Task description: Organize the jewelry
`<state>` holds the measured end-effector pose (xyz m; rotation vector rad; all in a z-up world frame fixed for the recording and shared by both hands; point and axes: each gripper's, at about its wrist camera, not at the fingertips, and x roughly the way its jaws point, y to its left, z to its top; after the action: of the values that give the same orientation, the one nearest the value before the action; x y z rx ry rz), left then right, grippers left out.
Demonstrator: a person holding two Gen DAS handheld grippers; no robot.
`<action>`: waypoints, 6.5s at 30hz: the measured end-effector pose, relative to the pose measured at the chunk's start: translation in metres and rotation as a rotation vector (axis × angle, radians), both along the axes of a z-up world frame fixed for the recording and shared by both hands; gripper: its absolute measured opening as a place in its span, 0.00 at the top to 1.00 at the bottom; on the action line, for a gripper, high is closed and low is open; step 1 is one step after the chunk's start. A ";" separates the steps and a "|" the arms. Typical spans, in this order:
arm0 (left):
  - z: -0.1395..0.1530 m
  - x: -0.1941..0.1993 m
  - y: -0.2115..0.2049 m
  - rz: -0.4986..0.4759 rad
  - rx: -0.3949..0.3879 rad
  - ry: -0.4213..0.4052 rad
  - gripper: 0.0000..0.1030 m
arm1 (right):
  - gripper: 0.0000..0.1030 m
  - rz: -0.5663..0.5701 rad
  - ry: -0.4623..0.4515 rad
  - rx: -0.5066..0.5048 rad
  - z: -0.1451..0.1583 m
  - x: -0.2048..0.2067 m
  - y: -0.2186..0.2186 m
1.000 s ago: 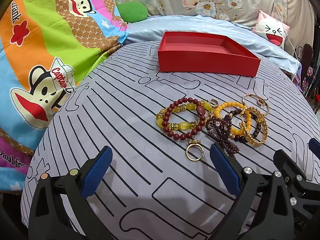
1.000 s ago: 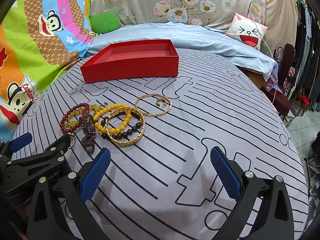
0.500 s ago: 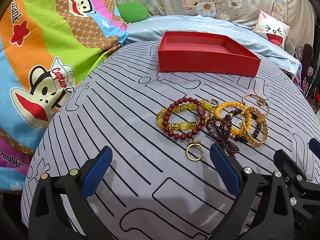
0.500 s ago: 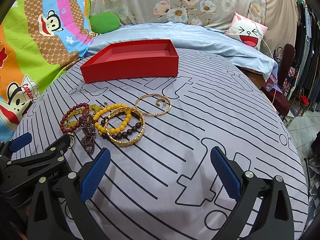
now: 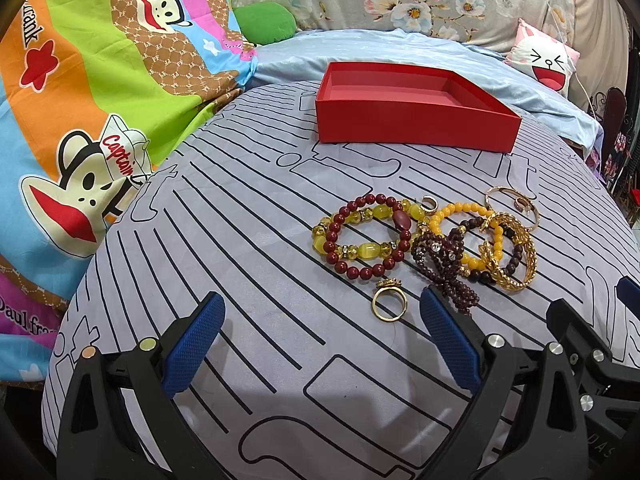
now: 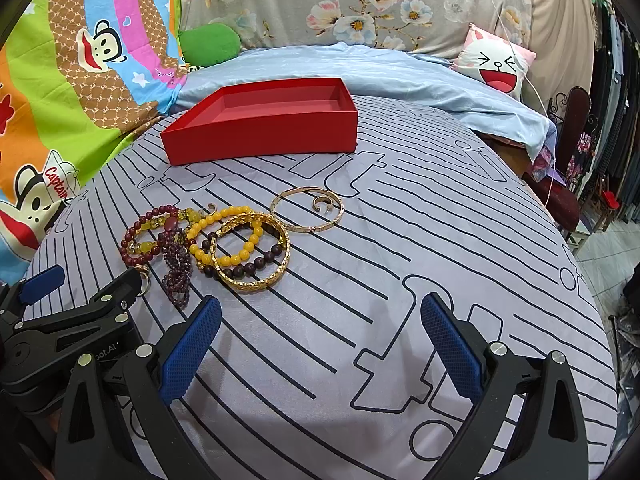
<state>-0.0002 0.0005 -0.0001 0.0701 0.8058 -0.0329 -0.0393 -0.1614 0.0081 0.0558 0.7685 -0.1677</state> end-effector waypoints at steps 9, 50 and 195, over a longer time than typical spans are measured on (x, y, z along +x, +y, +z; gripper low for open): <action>0.000 0.000 0.000 0.000 0.000 0.000 0.09 | 0.06 0.000 0.000 0.000 0.000 0.000 0.000; 0.005 0.001 0.012 0.015 -0.033 0.004 0.08 | 0.06 0.026 0.019 0.021 -0.002 0.003 0.003; 0.036 0.392 -0.081 -0.203 -0.101 0.111 0.94 | 0.48 0.128 0.216 0.131 0.021 0.407 -0.058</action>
<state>0.3918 -0.0804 0.0358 0.0543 0.9040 -0.2714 0.3675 -0.2192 0.0294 0.1138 0.9947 -0.0011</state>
